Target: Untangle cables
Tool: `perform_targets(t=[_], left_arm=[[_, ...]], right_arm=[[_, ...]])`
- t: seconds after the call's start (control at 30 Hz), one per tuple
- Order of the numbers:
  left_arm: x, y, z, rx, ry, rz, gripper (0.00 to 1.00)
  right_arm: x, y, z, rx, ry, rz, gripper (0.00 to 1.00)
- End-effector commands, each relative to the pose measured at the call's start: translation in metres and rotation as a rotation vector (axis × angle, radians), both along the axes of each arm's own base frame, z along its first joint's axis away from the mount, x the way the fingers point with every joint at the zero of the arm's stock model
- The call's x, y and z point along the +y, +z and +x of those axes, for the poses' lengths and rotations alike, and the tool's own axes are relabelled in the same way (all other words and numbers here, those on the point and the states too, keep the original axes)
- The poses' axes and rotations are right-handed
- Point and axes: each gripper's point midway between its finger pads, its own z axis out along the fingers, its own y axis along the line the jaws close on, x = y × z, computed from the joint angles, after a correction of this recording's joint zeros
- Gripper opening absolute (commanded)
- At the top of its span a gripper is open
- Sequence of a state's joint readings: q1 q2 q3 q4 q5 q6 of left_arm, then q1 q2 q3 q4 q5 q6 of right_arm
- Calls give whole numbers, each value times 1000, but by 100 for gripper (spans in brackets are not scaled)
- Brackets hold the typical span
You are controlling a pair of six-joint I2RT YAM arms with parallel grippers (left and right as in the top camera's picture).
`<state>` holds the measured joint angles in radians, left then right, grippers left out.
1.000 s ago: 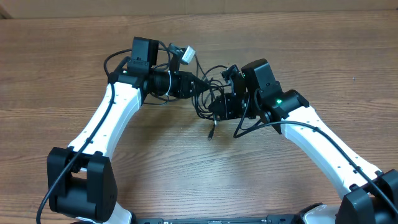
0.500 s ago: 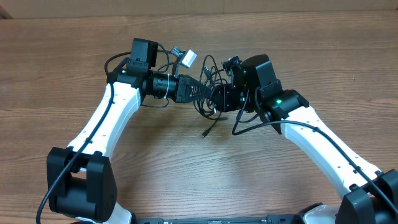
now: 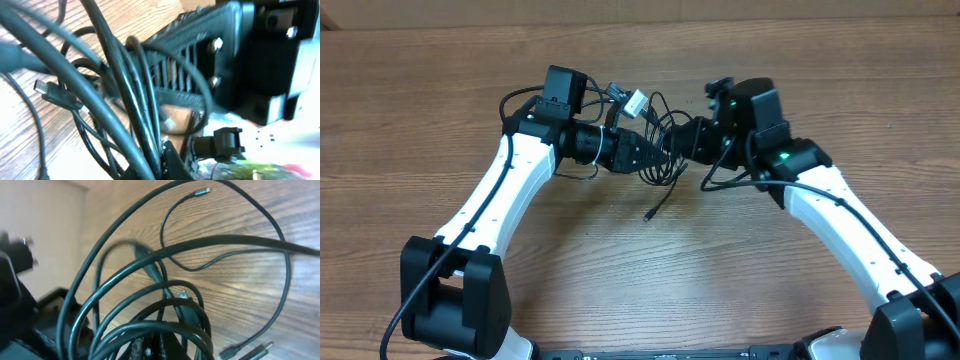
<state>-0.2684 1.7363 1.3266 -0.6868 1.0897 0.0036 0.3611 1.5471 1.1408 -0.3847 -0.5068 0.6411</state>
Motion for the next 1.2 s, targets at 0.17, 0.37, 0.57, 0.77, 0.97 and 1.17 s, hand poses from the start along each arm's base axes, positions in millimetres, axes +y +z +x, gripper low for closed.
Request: perform_targets(t=[0.17,0.37,0.57,0.77,0.97,1.17], left_arm=[[-7,9,-1,-23,-2,0,4],[-12,23,-8,-13,-46,-81,4],[-13,27,-9,-13,-59,-105,4],[6,11,12,120,111,-6,4],[44,-9,45,356,429,96,4],[53,-5,60,472,554,62,4]], right_arm=[[0,23,18,50,-138,118,6],[-3,18,22,28,-168,78,7],[-1,8,21,-3,-168,6,30],[-29,-12,14,2,-115,-127,78],[-78,-39,0,167,-190,-201,84],[-87,-50,-12,199,-159,-268,89]])
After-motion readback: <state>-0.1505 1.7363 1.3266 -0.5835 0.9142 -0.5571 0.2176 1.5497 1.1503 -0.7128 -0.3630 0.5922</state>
